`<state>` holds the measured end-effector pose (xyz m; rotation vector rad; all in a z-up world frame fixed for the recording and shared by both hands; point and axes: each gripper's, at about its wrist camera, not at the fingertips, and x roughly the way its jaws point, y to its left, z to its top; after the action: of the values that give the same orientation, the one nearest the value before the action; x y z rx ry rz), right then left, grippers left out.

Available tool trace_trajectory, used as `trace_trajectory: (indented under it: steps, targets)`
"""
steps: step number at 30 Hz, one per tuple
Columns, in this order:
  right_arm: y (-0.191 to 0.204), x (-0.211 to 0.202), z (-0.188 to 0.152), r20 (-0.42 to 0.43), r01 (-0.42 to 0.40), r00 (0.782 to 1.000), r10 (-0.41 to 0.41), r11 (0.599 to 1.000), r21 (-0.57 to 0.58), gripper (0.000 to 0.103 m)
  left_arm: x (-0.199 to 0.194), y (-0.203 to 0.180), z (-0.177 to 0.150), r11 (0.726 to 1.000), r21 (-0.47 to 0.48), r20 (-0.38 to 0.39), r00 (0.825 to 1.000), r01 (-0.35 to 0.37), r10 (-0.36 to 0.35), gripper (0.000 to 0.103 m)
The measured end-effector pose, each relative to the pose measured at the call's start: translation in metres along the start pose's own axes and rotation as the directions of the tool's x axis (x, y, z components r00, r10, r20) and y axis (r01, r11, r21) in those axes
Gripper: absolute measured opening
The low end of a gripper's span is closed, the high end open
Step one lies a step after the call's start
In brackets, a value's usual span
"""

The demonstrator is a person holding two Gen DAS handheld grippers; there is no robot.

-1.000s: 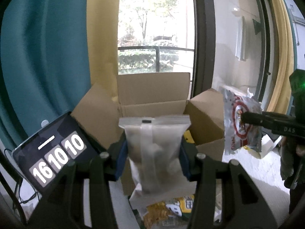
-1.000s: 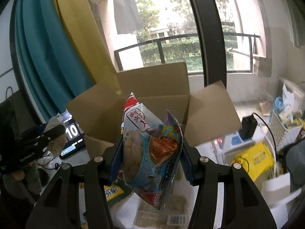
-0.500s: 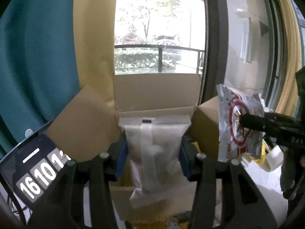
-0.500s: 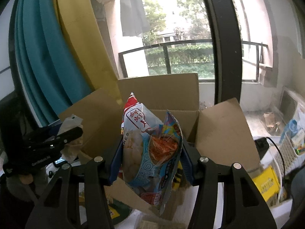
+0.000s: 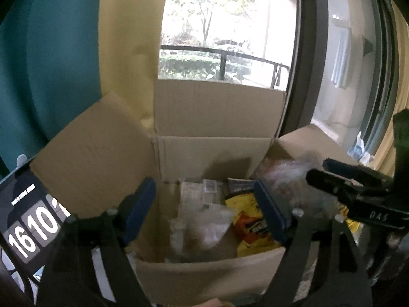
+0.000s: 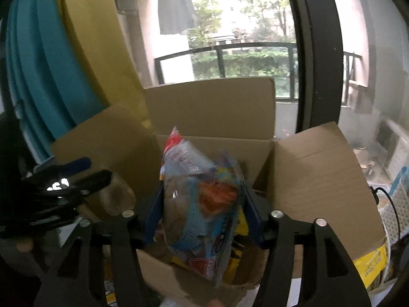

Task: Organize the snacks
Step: 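Carry the white-and-red bag and clear bag into the box and release both, then grasp the blue cartoon bag with the left tool while the right tool grasps the yellow Lay's bag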

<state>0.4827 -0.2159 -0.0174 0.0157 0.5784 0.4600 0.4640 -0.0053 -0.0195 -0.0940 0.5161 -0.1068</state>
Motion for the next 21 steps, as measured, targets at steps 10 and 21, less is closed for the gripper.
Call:
trace_trajectory:
  steps: [10,21]
  targets:
    - [0.007,-0.021,0.001,0.018,0.016,1.0,-0.016,1.0,-0.013,0.079,-0.034,-0.004,0.002,1.0,-0.002,0.033,0.999,0.007,-0.007,0.086]
    - [0.022,-0.062,-0.009,0.036,0.03,0.999,-0.029,0.999,-0.026,0.079,-0.084,-0.01,-0.013,1.0,0.0,0.056,0.998,0.019,-0.019,0.086]
